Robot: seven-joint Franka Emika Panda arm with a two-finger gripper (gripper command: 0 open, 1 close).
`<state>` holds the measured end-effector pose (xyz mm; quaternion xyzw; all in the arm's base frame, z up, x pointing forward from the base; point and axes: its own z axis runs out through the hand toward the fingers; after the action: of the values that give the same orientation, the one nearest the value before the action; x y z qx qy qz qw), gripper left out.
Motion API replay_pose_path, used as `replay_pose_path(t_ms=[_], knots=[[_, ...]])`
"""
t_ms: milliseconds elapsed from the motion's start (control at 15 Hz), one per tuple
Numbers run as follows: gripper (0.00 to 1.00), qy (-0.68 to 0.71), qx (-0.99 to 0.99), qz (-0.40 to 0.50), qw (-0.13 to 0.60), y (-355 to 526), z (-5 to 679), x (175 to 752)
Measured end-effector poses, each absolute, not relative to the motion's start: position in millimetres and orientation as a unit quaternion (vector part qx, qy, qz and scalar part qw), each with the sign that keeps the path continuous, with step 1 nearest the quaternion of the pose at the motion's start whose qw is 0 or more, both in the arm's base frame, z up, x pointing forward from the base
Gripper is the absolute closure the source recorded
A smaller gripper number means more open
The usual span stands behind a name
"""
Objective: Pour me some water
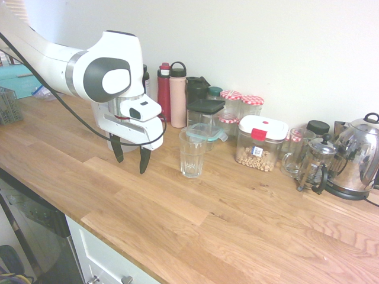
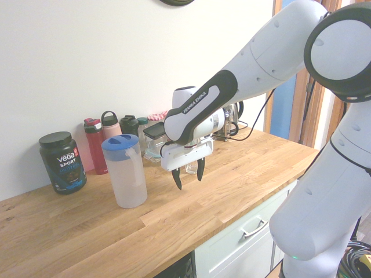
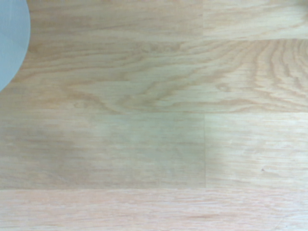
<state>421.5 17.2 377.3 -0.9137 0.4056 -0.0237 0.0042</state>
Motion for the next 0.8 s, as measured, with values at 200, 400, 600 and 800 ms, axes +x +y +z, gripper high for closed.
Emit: replay_pose_path(t_ms=[200, 400, 600, 800], knots=[[0.00, 0.410, -0.912, -0.017, 0.005, 18.2, 379.3, 419.2], [0.00, 0.401, -0.916, -0.022, 0.010, 35.9, 418.3, 399.1], [0.00, 0.388, -0.918, -0.074, 0.027, 80.0, 464.0, 363.8], [0.00, 0.379, -0.917, -0.117, 0.037, 128.8, 488.2, 340.3]])
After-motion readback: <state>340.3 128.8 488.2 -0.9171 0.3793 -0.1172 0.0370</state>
